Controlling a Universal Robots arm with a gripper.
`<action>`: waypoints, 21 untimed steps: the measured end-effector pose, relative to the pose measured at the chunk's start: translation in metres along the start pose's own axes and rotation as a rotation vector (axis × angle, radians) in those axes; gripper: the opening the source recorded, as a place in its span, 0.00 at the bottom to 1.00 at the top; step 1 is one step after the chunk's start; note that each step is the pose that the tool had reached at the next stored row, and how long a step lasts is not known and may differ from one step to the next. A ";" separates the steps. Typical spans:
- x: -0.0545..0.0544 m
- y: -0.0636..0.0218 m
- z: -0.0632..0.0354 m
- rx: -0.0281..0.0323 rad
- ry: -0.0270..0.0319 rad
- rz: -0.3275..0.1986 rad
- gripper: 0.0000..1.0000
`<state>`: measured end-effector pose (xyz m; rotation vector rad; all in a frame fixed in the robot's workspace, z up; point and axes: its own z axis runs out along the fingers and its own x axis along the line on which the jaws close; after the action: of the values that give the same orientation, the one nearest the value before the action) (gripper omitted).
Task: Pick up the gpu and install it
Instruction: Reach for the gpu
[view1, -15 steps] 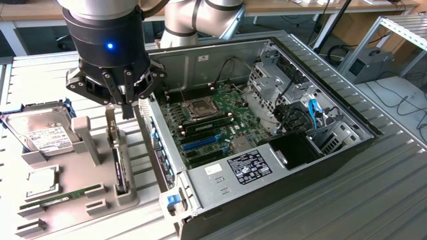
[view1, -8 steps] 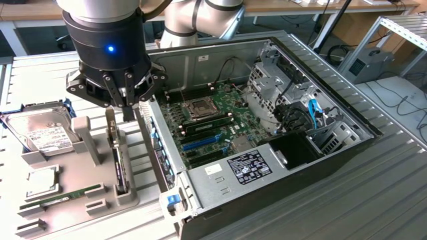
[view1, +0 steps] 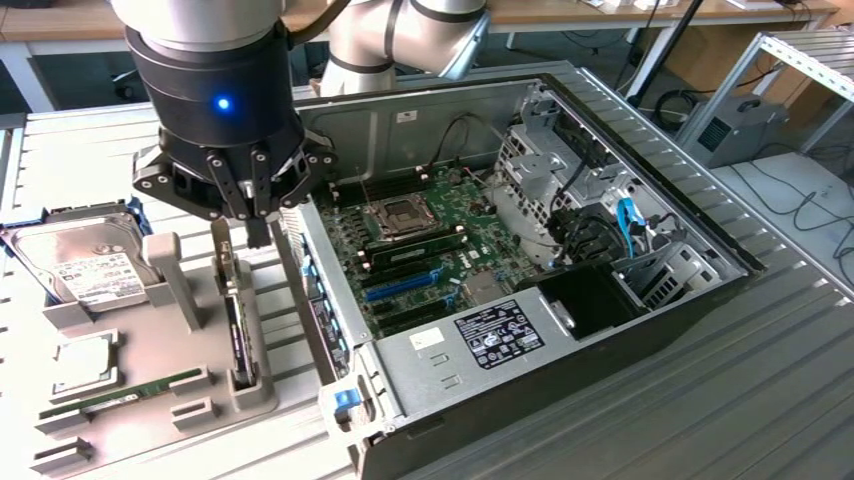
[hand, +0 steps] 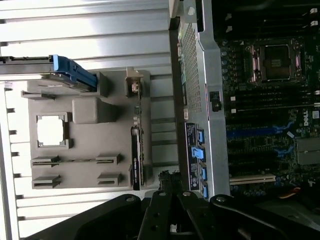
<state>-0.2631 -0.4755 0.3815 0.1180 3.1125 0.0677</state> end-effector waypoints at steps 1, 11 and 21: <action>0.000 -0.0006 0.0000 0.0001 0.0000 0.000 0.11; 0.000 -0.0076 -0.0002 0.0002 0.0001 0.000 0.11; 0.000 -0.0085 -0.0001 0.0001 0.0000 0.000 0.11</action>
<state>-0.2636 -0.4840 0.3813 0.1180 3.1125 0.0676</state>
